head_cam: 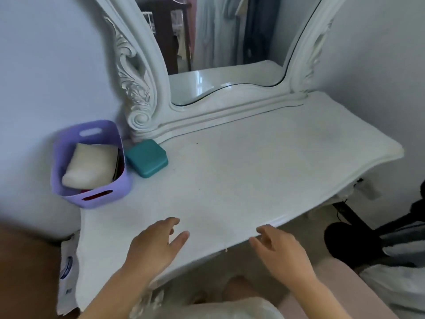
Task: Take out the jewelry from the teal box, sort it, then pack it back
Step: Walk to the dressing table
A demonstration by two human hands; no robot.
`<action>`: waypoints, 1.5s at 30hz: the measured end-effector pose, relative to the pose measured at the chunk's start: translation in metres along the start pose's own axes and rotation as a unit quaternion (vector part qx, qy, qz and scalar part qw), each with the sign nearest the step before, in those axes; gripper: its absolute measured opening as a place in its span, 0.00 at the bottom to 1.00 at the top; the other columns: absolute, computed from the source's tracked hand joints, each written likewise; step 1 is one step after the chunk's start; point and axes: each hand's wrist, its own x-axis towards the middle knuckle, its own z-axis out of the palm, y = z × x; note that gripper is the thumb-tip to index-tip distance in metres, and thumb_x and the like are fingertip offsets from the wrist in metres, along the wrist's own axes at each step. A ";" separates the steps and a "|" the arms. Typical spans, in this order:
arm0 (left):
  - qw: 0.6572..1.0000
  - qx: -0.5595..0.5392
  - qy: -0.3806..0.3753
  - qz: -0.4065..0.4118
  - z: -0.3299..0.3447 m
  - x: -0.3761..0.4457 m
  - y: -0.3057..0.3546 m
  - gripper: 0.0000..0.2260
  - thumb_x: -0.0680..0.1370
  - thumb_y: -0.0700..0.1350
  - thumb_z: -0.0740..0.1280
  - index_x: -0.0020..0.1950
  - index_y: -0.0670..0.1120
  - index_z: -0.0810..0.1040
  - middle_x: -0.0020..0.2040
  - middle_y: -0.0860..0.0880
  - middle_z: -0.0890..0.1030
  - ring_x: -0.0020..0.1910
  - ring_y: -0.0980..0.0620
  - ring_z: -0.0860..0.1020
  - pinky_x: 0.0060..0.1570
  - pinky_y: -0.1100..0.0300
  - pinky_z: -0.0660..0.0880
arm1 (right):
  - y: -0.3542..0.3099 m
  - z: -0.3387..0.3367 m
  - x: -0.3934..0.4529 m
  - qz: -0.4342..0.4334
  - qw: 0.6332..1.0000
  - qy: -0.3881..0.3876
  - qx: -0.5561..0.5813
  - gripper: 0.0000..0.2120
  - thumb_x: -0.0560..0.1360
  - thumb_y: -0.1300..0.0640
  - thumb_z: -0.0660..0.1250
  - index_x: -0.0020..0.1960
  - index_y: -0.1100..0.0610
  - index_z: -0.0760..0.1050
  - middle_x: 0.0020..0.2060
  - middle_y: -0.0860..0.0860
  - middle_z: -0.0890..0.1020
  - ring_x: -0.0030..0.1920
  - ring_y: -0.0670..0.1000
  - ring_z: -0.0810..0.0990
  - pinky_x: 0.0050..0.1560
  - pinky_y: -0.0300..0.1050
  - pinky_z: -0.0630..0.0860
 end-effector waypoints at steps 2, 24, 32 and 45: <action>1.000 -0.002 -0.006 -0.001 0.004 0.037 0.017 0.21 0.76 0.62 0.57 0.66 0.57 0.67 0.60 0.56 0.76 0.55 0.56 0.76 0.51 0.62 0.69 | 0.003 -0.011 0.039 -0.005 1.000 -0.005 0.002 0.20 0.75 0.41 0.58 0.63 0.48 0.70 0.54 0.45 0.79 0.53 0.46 0.77 0.53 0.42 0.74; 0.964 -0.087 0.079 -0.239 0.100 0.159 0.205 0.19 0.75 0.61 0.59 0.65 0.58 0.68 0.60 0.60 0.74 0.57 0.60 0.74 0.52 0.64 0.69 | 0.123 -0.113 0.298 -0.225 0.960 -0.165 -0.036 0.18 0.76 0.44 0.58 0.64 0.49 0.69 0.58 0.43 0.76 0.54 0.42 0.73 0.54 0.35 0.68; 0.964 -0.050 0.145 -0.217 0.143 0.153 0.189 0.18 0.74 0.54 0.66 0.63 0.54 0.73 0.67 0.57 0.70 0.67 0.59 0.66 0.57 0.66 0.66 | 0.138 -0.086 0.327 -0.296 0.949 -0.104 -0.017 0.16 0.75 0.49 0.64 0.61 0.53 0.73 0.56 0.46 0.75 0.56 0.45 0.70 0.49 0.35 0.66; 0.953 0.058 0.295 -0.045 0.194 0.144 0.146 0.28 0.71 0.64 0.50 0.66 0.54 0.71 0.69 0.55 0.71 0.67 0.53 0.69 0.62 0.63 0.60 | 0.179 -0.056 0.296 -0.428 0.902 0.021 -0.057 0.21 0.73 0.44 0.63 0.63 0.51 0.71 0.60 0.44 0.73 0.63 0.45 0.65 0.57 0.35 0.63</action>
